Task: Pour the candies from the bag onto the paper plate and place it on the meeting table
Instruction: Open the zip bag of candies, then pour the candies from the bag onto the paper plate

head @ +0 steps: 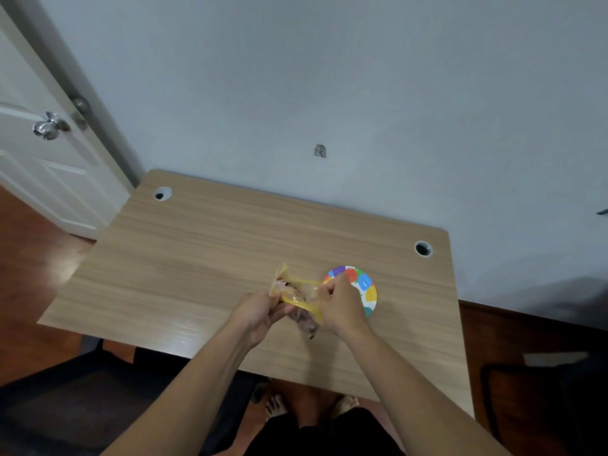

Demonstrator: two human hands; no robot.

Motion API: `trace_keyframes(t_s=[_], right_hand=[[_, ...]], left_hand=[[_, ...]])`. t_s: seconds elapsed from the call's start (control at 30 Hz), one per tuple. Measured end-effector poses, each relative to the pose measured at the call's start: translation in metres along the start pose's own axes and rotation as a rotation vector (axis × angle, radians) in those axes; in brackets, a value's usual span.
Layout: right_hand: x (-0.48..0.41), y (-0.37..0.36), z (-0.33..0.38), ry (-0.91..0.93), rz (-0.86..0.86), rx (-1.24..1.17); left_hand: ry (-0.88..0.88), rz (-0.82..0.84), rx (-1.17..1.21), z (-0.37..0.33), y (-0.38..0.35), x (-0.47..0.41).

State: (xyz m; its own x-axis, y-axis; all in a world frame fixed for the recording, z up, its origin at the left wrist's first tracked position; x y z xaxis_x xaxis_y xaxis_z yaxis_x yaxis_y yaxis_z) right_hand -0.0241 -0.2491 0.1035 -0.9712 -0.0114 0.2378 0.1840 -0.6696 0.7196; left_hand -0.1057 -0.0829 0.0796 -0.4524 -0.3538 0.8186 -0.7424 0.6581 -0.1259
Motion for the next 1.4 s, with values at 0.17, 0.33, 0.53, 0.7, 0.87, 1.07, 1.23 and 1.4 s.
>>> trace_keyframes(t_s=[0.17,0.33,0.53,0.7,0.87,1.07,1.23,1.4], right_hand=[[-0.019,0.028,-0.005,-0.065,0.206,-0.15],[-0.025,0.038,-0.001,0.259,0.239,0.357],[-0.03,0.041,0.001,0.277,0.109,0.363],[-0.035,0.047,0.011,0.313,0.097,0.17],[-0.036,0.06,0.015,0.394,0.17,0.123],[-0.036,0.088,0.024,0.305,0.242,-0.029],[-0.039,0.105,0.024,0.167,0.211,-0.331],[-0.044,0.105,-0.018,-0.115,0.156,-0.621]], left_hand=[[-0.13,-0.036,-0.186,-0.016,0.02,0.002],[-0.381,-0.203,-0.566,-0.037,0.033,-0.002],[-0.471,-0.199,-0.837,-0.05,0.031,-0.001],[-0.252,0.072,-0.965,-0.043,0.032,-0.004],[-0.341,0.218,-1.214,-0.034,0.042,-0.031],[-0.913,0.393,-1.205,-0.024,0.009,-0.033],[-1.131,0.54,-1.068,-0.018,-0.034,-0.011],[-0.927,0.392,-0.902,-0.02,-0.042,-0.017]])
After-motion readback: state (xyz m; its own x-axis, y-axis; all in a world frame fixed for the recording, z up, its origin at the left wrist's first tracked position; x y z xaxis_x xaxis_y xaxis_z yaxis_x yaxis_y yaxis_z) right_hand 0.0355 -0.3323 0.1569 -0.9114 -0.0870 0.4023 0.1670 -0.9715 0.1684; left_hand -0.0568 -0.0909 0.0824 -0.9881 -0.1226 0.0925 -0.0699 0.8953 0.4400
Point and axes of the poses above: each hand's wrist, its own x-axis away from the middle knuckle, its own y-axis out of the back of the hand, z = x × y, the point moved 4 cm from there along -x, towards the middle knuckle, and after that the axes turned 12 degrees about -z, right-handed, at the moved point
